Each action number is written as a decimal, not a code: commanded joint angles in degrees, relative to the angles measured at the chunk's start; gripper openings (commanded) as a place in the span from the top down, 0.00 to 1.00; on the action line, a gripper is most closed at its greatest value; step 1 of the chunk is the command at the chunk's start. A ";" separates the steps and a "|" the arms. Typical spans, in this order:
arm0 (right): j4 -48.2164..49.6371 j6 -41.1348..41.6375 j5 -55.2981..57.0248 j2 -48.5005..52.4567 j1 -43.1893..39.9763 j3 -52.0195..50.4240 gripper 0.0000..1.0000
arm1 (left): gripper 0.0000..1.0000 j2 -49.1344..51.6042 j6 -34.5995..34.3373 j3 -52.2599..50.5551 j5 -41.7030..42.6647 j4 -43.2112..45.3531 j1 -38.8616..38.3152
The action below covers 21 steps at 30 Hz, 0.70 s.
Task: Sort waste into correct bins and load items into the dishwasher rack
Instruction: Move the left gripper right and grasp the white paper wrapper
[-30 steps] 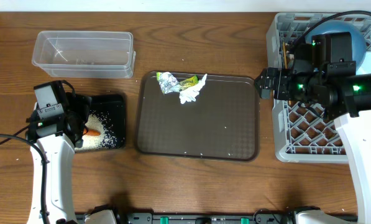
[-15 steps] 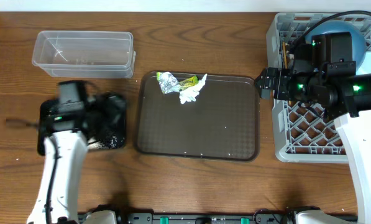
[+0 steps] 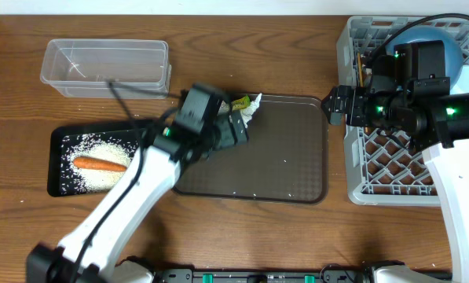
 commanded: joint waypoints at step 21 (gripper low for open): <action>-0.07 0.02 0.35 -0.94 0.35 0.07 0.01 | 0.01 37.48 15.28 28.55 -7.91 -10.12 -0.31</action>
